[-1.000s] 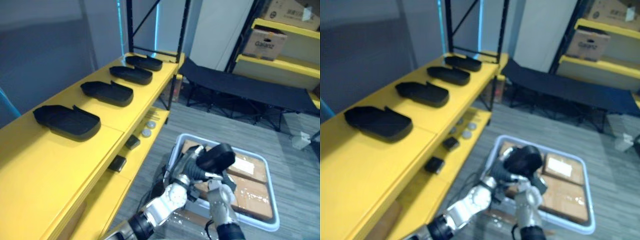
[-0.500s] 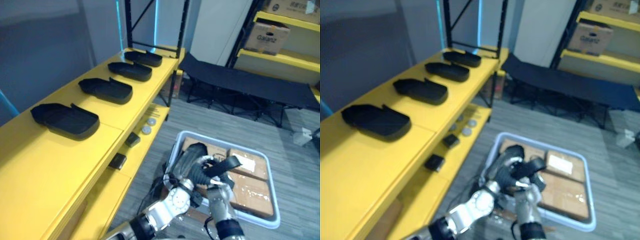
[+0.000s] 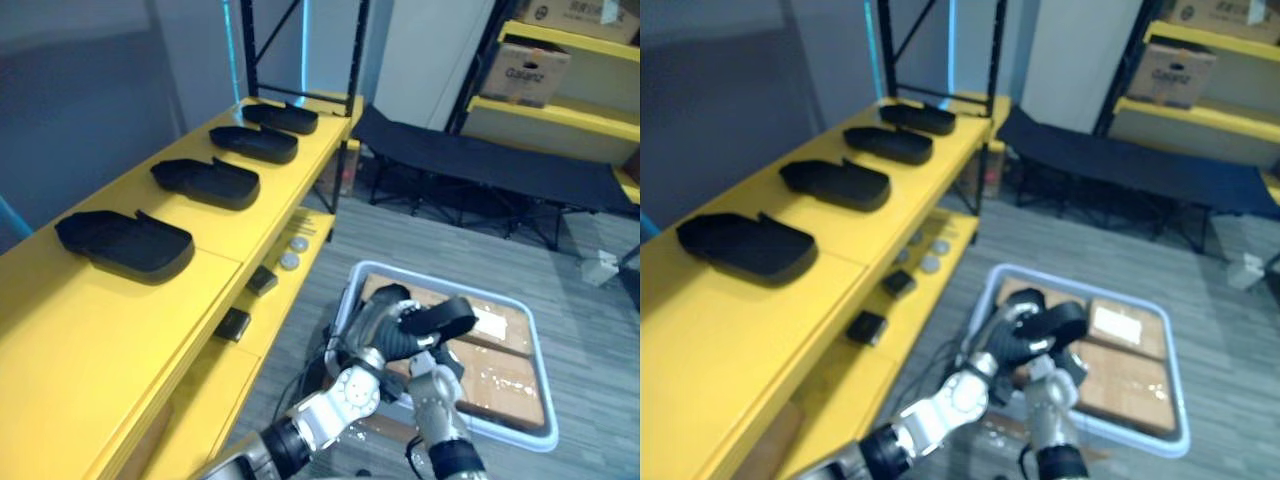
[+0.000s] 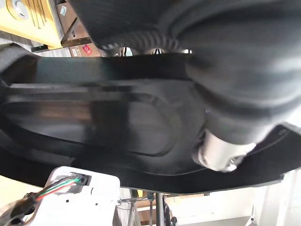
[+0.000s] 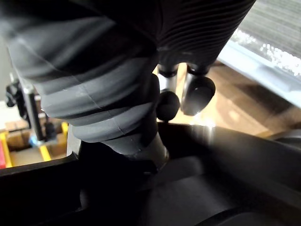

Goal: Walk over and take plastic housings, then place them on the shelf

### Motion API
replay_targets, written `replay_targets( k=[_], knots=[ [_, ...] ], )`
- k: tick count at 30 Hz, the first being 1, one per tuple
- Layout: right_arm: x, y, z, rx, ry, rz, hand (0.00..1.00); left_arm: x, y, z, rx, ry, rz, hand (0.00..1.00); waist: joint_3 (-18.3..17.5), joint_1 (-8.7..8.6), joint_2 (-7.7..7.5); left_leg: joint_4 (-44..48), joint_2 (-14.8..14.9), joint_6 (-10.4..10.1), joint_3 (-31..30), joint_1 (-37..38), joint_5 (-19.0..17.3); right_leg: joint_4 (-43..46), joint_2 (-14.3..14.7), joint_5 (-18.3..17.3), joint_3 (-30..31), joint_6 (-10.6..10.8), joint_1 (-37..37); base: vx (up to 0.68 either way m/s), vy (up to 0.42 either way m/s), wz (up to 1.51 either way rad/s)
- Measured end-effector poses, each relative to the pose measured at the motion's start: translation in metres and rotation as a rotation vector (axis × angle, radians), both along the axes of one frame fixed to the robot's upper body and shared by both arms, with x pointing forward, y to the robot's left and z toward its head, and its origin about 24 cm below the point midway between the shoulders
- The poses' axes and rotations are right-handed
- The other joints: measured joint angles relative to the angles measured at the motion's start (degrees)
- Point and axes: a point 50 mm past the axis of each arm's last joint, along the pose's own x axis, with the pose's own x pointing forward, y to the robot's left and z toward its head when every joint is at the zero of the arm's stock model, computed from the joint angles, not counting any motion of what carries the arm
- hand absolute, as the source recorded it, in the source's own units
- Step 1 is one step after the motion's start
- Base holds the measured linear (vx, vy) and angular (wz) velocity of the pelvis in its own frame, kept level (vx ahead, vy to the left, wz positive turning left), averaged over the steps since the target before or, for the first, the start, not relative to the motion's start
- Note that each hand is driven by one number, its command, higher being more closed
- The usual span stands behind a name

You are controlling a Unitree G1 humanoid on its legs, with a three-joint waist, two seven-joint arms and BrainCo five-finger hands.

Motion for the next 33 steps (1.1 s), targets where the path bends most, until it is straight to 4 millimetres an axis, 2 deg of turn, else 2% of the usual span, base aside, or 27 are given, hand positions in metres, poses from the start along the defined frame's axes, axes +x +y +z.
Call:
replay_targets(
  k=[7, 16, 17, 22, 33],
  knots=[
    [0.001, 0.003, 0.000, -0.001, -0.002, 0.014, 1.00, 0.005, 0.001, 0.002, 0.008, -0.011, 0.007, 1.00, 0.2, -0.83, 0.38, 0.0, 0.0, 0.0, 0.1, 0.0, -0.1, 0.0, 0.0, 0.0, 0.1, 0.0, 0.0, 0.00, 0.000, 0.00],
    [0.002, 0.004, 0.000, 0.015, -0.029, 0.038, 1.00, 0.008, 0.003, 0.003, 0.008, -0.021, 0.024, 1.00, 0.1, -0.87, 0.90, 0.0, -0.1, 0.0, 0.0, 0.1, -0.3, -0.2, 0.0, 0.0, 0.1, 0.0, 0.0, 0.00, 0.000, 0.00],
    [0.002, 0.003, 0.000, 0.014, -0.039, 0.048, 0.00, 0.008, 0.004, 0.004, 0.016, -0.039, 0.027, 1.00, 0.1, -0.88, 1.03, 0.0, -0.1, 0.0, 0.0, 0.1, -0.3, -0.2, 0.0, 0.0, 0.1, 0.0, 0.0, 0.00, 0.000, 0.00],
    [0.005, 0.005, 0.003, 0.002, -0.078, 0.105, 0.00, 0.008, 0.007, 0.006, 0.031, -0.125, 0.097, 1.00, 0.0, -0.99, 1.48, 0.0, -0.1, 0.0, -0.1, 0.1, -0.3, -0.3, 0.0, 0.0, 0.0, 0.0, 0.0, 0.00, 0.000, 0.00],
    [0.009, 0.015, 0.007, 0.009, -0.146, 0.170, 0.00, 0.008, 0.015, 0.007, 0.095, -0.253, 0.204, 1.00, 0.0, -1.11, 1.48, 0.0, -0.2, 0.0, -0.4, 0.0, -0.3, -0.4, -0.1, 0.0, 0.0, 0.0, 0.0, 0.00, 0.000, 0.00]
  ],
)
